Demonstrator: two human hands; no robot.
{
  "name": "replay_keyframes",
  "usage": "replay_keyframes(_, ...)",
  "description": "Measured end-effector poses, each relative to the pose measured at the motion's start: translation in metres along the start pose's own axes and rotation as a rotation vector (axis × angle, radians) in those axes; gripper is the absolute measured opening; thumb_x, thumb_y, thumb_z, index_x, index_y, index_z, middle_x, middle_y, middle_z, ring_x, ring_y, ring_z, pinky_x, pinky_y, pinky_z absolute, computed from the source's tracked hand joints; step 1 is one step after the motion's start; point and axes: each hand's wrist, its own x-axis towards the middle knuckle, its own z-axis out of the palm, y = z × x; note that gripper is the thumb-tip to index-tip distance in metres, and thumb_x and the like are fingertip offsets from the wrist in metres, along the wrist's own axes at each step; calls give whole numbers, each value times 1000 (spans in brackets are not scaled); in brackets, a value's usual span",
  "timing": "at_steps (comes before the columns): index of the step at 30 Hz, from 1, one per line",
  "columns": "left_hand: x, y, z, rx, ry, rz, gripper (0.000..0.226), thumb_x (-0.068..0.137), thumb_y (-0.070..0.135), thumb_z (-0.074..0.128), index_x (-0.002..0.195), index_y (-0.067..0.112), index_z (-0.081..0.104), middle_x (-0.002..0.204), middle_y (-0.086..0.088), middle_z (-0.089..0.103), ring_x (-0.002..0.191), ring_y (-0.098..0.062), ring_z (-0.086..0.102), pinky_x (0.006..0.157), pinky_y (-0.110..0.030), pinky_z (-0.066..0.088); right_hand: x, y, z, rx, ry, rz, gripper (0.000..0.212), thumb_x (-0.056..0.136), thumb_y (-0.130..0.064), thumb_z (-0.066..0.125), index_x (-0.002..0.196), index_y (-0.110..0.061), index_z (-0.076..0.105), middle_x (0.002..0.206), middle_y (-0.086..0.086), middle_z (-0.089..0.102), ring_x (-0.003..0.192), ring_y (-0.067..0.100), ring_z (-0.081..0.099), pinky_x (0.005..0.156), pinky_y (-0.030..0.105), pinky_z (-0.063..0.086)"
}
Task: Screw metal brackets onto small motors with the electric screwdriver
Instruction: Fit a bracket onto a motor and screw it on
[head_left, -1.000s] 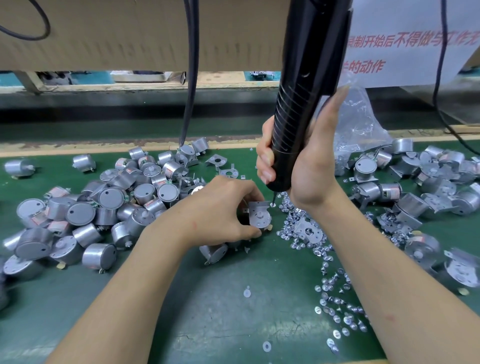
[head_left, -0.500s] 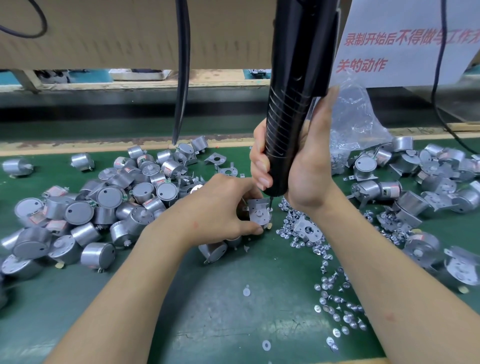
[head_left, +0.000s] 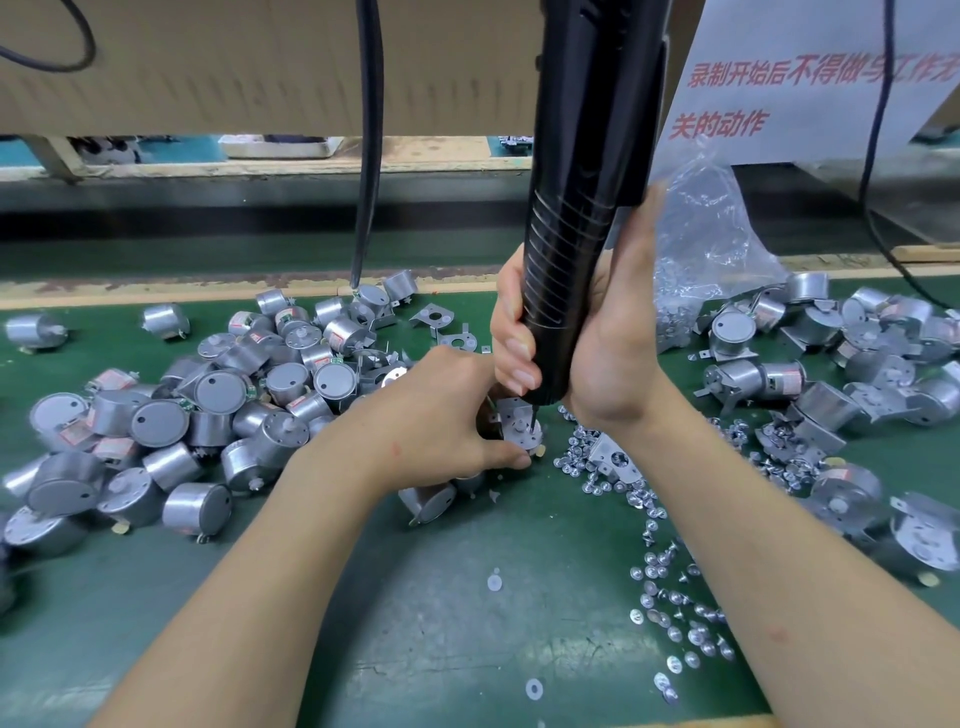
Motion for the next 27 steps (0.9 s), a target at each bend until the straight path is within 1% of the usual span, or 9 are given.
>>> replay_keyframes(4, 0, -1, 1, 19, -24, -13, 58, 72, 45, 84, 58, 18, 35, 69, 0, 49, 60, -2, 46, 55, -14, 35, 0, 3, -1, -18, -28, 4, 80, 85, -70, -1, 68, -8, 46, 49, 1, 45, 36, 17, 37, 42, 22, 34)
replay_keyframes(7, 1, -1, 1, 4, -22, -18, 57, 72, 44, 85, 56, 25, 32, 72, -12, 55, 56, -11, 43, 55, -15, 36, 0, 5, -1, -11, -34, 12, 81, 85, -71, -1, 68, -8, 46, 49, 1, 46, 35, 17, 38, 42, 22, 35)
replay_keyframes(12, 0, -1, 1, -14, -1, 3, 61, 71, 40, 86, 55, 27, 29, 67, -2, 49, 59, -4, 47, 55, -12, 36, 0, 9, -2, 4, -35, 14, 80, 85, -72, -1, 68, -8, 45, 49, 1, 45, 35, 17, 38, 42, 21, 36)
replay_keyframes(18, 0, -1, 1, -31, 0, -13, 61, 71, 42, 86, 55, 32, 27, 70, -13, 53, 56, -16, 41, 51, -21, 33, 0, 10, -4, 14, -37, 15, 80, 84, -74, 1, 67, -10, 44, 49, 1, 45, 35, 16, 40, 43, 21, 37)
replay_keyframes(21, 1, 1, 1, -58, -15, -19, 49, 71, 42, 86, 53, 32, 41, 71, -16, 55, 59, -20, 43, 56, -29, 38, 1, 12, -5, 19, -40, 14, 81, 82, -76, 5, 65, -9, 47, 49, 2, 46, 35, 17, 40, 44, 21, 38)
replay_keyframes(22, 2, 2, 0, -71, -25, -9, 39, 71, 42, 85, 58, 42, 49, 70, -14, 54, 59, -20, 44, 56, -29, 38, 1, 12, -5, 21, -42, 16, 81, 82, -76, 5, 65, -9, 47, 49, 2, 46, 35, 17, 40, 44, 20, 39)
replay_keyframes(24, 2, 2, -1, -82, -12, 17, 48, 72, 41, 85, 65, 67, 46, 66, -10, 52, 57, -16, 44, 53, -22, 35, 1, 13, -6, 28, -44, 21, 82, 83, -75, 3, 65, -9, 46, 48, 2, 46, 35, 16, 40, 44, 20, 38)
replay_keyframes(26, 1, 1, -1, -96, 3, 32, 50, 71, 40, 86, 63, 68, 46, 63, 0, 47, 57, -9, 44, 53, -16, 31, 0, 13, -6, 38, -41, 25, 83, 83, -75, 1, 64, -8, 48, 48, 2, 46, 35, 16, 40, 43, 20, 38)
replay_keyframes(27, 1, 0, 1, -108, 4, 27, 43, 70, 38, 87, 59, 59, 51, 62, 6, 44, 57, -5, 45, 55, -14, 31, 0, 13, -6, 42, -40, 27, 84, 83, -74, 1, 64, -8, 49, 48, 2, 46, 35, 16, 40, 43, 21, 38)
